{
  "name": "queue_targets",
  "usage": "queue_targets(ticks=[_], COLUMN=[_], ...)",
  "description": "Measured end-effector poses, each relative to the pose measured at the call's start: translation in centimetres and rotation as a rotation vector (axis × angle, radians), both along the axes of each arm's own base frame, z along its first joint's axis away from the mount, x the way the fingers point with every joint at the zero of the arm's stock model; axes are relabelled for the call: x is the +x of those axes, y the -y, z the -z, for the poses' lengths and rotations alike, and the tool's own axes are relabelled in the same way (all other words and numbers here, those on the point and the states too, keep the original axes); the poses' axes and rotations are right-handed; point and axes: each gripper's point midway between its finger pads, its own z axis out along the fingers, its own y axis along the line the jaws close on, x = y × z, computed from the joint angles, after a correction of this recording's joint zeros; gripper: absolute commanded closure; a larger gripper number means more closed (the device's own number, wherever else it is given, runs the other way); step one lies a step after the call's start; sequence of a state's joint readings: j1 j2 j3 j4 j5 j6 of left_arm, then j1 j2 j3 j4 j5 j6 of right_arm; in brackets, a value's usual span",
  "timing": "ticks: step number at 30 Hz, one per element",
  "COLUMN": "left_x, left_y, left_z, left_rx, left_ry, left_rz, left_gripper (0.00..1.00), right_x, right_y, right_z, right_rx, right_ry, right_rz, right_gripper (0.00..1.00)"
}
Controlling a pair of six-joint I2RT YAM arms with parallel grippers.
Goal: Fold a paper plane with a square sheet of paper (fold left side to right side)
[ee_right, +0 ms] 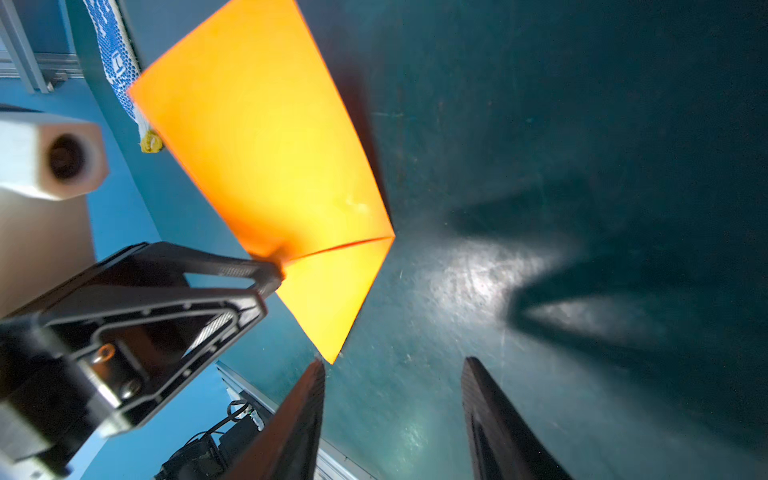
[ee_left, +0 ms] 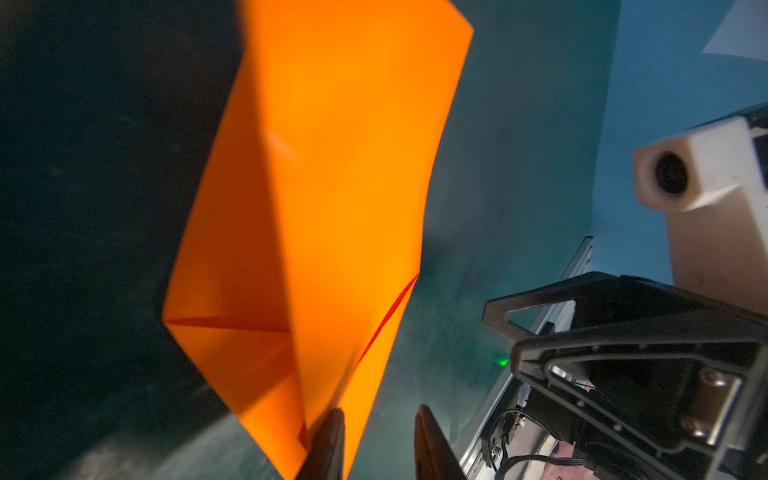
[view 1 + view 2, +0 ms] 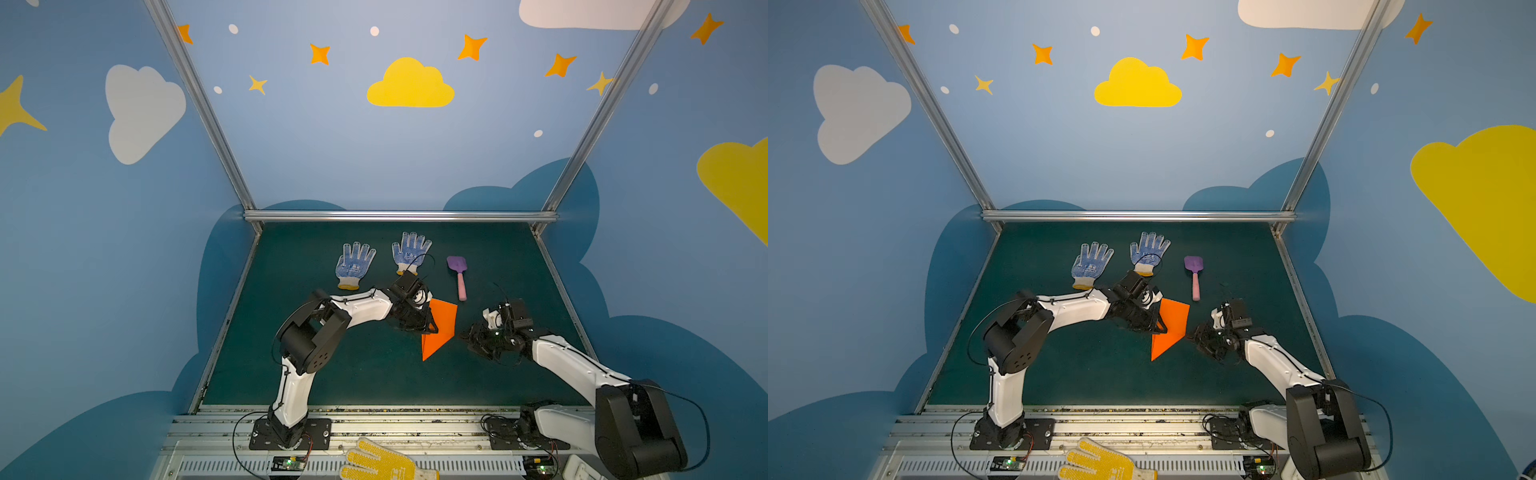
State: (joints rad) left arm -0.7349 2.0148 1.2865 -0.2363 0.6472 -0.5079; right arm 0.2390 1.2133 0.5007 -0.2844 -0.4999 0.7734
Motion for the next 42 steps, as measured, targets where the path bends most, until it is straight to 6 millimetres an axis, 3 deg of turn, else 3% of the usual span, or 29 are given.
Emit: queue_targets(ticks=[20,33,37,40,42], left_x=[0.9,0.9,1.0,1.1,1.1], left_y=[-2.2,-2.2,-2.3,-2.4,-2.4], left_z=[2.1,2.1,2.1,2.1,2.1], left_rx=[0.003,-0.044,-0.05,-0.054,-0.054], left_ry=[-0.032,-0.04,-0.041,-0.041,-0.041], left_rz=[-0.031,-0.025,-0.024,-0.026,-0.026], left_gripper=[0.72,0.73,0.73,0.73,0.73], right_x=[2.0,3.7,4.2,4.7,4.9], right_y=[-1.9,-3.3,-4.3,-5.0,-5.2], right_z=[1.5,1.8,1.9,2.0,2.1], right_rx=[0.088,0.141,0.154,0.158,0.159], right_ry=[-0.015,-0.011,-0.02,-0.02,-0.022], right_rz=[-0.032,-0.033,-0.047,-0.058,-0.058], right_gripper=[0.51,0.52,0.56,0.64,0.8])
